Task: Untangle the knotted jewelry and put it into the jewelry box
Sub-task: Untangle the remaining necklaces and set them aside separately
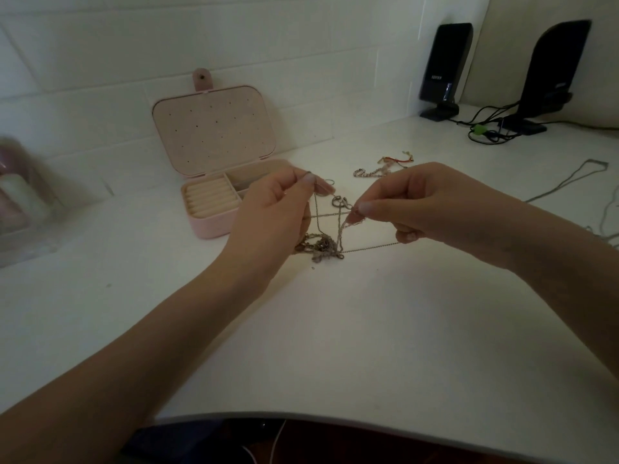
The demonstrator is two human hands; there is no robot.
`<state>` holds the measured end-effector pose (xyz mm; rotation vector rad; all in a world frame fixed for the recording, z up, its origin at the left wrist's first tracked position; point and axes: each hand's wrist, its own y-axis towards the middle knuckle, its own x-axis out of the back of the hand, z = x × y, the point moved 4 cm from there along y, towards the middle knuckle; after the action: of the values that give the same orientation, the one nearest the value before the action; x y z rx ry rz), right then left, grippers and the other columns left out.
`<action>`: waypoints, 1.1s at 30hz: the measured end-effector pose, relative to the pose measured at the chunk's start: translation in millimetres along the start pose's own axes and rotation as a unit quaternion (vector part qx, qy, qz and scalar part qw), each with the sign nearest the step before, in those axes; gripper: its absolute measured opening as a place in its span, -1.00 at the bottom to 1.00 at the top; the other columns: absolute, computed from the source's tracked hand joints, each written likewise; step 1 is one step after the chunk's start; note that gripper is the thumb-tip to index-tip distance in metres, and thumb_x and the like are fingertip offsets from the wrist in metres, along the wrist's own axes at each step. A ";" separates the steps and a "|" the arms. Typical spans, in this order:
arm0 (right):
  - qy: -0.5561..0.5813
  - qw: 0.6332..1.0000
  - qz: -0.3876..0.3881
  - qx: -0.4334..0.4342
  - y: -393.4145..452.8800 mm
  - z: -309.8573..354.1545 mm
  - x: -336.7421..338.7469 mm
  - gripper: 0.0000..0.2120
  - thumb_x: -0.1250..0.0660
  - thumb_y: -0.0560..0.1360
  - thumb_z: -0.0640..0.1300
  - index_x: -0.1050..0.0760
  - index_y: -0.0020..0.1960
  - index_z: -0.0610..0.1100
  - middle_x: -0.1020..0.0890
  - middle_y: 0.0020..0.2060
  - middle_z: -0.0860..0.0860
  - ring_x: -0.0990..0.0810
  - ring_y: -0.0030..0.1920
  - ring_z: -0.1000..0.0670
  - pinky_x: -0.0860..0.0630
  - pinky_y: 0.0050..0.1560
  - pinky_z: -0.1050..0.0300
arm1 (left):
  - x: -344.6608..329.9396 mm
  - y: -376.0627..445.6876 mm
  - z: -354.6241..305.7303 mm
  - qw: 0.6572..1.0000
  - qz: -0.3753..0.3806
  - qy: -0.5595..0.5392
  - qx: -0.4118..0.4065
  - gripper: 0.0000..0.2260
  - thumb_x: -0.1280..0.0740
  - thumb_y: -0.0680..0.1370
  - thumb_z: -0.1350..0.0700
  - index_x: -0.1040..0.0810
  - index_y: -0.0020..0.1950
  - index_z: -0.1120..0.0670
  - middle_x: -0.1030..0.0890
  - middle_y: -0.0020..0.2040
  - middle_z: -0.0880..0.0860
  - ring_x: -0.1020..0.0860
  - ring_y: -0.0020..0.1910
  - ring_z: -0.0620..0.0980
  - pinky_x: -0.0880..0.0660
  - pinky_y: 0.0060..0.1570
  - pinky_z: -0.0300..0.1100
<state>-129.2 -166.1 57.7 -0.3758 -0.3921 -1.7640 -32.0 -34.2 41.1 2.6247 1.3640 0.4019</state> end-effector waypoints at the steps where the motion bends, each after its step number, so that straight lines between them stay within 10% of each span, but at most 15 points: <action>1: 0.008 1.000 -0.001 0.006 0.3 0.3 0.9 -0.87 -0.37 0.49 -0.08 -0.69 -0.14 -0.05 -0.45 -0.47 -0.04 -0.33 -0.38 0.08 -0.41 -0.28 0.23 | -0.1 -0.3 -0.6 1.000 -0.001 0.010 -0.010 -0.75 -0.15 0.64 0.20 -0.53 -0.17 0.11 -0.24 -0.60 -0.11 -0.16 -0.62 -0.17 -0.12 -0.60 -0.34; 4: 0.012 1.000 -0.006 0.020 1.1 1.0 2.1 -0.91 -0.41 0.44 -0.08 -0.69 -0.17 -0.03 -0.36 -0.33 -0.31 -0.29 -0.28 -0.04 -0.38 -0.30 0.25 | 0.2 -1.0 -1.5 0.999 -0.007 0.037 -0.030 -0.76 -0.17 0.63 0.21 -0.54 -0.18 0.12 -0.26 -0.60 -0.09 -0.18 -0.61 -0.15 -0.14 -0.59 -0.35; 12: 0.017 0.999 -0.028 0.029 1.8 -1.6 5.4 -0.89 -0.40 0.45 -0.19 -0.65 -0.24 -0.06 -0.25 -0.50 0.03 -0.25 -0.42 0.09 -0.36 -0.38 0.33 | 0.3 -7.2 2.4 0.988 0.011 0.150 -0.015 -0.88 -0.27 0.53 0.18 -0.44 -0.18 0.01 -0.48 -0.58 -0.07 -0.39 -0.60 -0.12 -0.42 -0.50 -0.19; 19: 0.005 0.998 -0.042 0.041 1.7 -1.3 6.3 -0.94 -0.43 0.41 -0.15 -0.64 -0.24 -0.07 -0.24 -0.52 0.06 -0.24 -0.44 0.08 -0.33 -0.38 0.29 | -5.0 -12.4 -9.4 0.981 0.058 0.139 -0.123 -0.89 -0.29 0.49 0.12 -0.57 -0.04 -0.05 -0.64 -0.10 -0.19 -0.58 -0.01 -0.26 -0.47 0.09 -0.23; 28: -0.040 0.994 -0.075 0.067 -0.7 2.8 6.0 -0.94 -0.44 0.40 -0.09 -0.64 -0.24 -0.05 -0.23 -0.57 0.12 -0.16 -0.48 0.08 -0.18 -0.45 0.28 | -5.1 -9.2 -7.2 0.978 0.056 0.120 -0.160 -0.85 -0.39 0.53 0.18 -0.60 -0.19 -0.05 -0.60 -0.30 -0.24 -0.56 -0.23 -0.31 -0.40 -0.13 -0.46; 33: -0.048 0.992 -0.078 0.090 -2.5 6.7 6.8 -0.94 -0.44 0.41 -0.10 -0.63 -0.23 -0.05 -0.20 -0.57 0.13 -0.14 -0.50 0.10 -0.17 -0.48 0.35 | -7.6 -15.8 -13.3 0.946 0.039 0.211 -0.244 -0.90 -0.28 0.57 0.10 -0.53 -0.14 -0.01 -0.60 -0.22 -0.15 -0.60 -0.13 -0.15 -0.54 -0.03 -0.15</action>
<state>-132.8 -168.4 66.5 -0.3093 -0.6596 -1.8485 -52.5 -31.1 48.4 2.2509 1.0702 1.1994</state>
